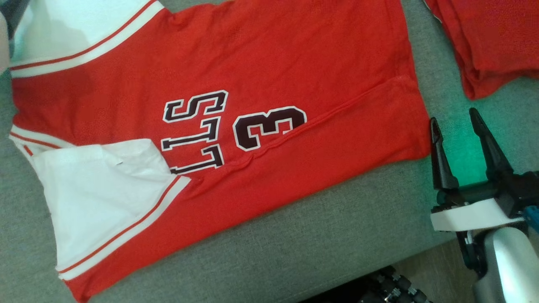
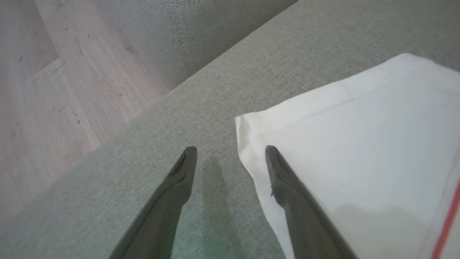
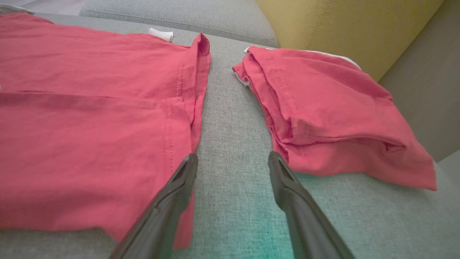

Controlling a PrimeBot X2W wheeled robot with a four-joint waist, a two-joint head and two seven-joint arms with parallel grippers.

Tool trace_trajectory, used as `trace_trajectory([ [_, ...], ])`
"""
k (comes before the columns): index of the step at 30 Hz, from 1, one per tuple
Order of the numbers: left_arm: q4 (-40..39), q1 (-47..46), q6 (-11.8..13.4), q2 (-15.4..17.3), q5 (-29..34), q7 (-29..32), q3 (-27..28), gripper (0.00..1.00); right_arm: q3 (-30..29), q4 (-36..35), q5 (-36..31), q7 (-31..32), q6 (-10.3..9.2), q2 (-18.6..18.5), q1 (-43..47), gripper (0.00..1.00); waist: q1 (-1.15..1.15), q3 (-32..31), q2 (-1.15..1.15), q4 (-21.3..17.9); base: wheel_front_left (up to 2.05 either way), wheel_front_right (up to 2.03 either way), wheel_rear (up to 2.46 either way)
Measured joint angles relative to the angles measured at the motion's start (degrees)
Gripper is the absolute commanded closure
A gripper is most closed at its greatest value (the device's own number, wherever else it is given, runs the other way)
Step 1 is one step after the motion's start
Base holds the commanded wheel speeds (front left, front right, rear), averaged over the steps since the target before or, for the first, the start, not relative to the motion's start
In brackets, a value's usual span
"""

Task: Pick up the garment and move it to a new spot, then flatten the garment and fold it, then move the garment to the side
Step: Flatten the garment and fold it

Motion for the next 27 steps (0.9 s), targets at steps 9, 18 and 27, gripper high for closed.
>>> trace_trajectory([
  [9, 1.98, -4.38, 0.0, 1.8, -2.05, -1.08, -5.44, 0.0, 0.41, 0.58, -0.27, -0.51, 0.0, 0.81, -0.2, 0.0, -0.01, 1.2, 0.0, -1.95, 0.0, 0.0, 0.0],
  [18, -0.46, -8.23, 0.01, 4.06, -6.2, 0.68, -11.31, 1.0, 0.79, 1.78, -0.1, -1.0, 0.0, 1.26, -0.92, 0.0, -0.01, 2.12, 0.0, -3.77, 0.0, 0.0, 0.0],
  [27, -1.23, -9.99, 0.0, 4.66, -5.31, -5.73, -17.62, 1.0, 1.59, -0.24, 3.23, -0.85, 0.0, -0.32, -1.87, 0.0, 0.0, 0.67, 0.0, -3.2, 0.0, 0.0, 0.0],
])
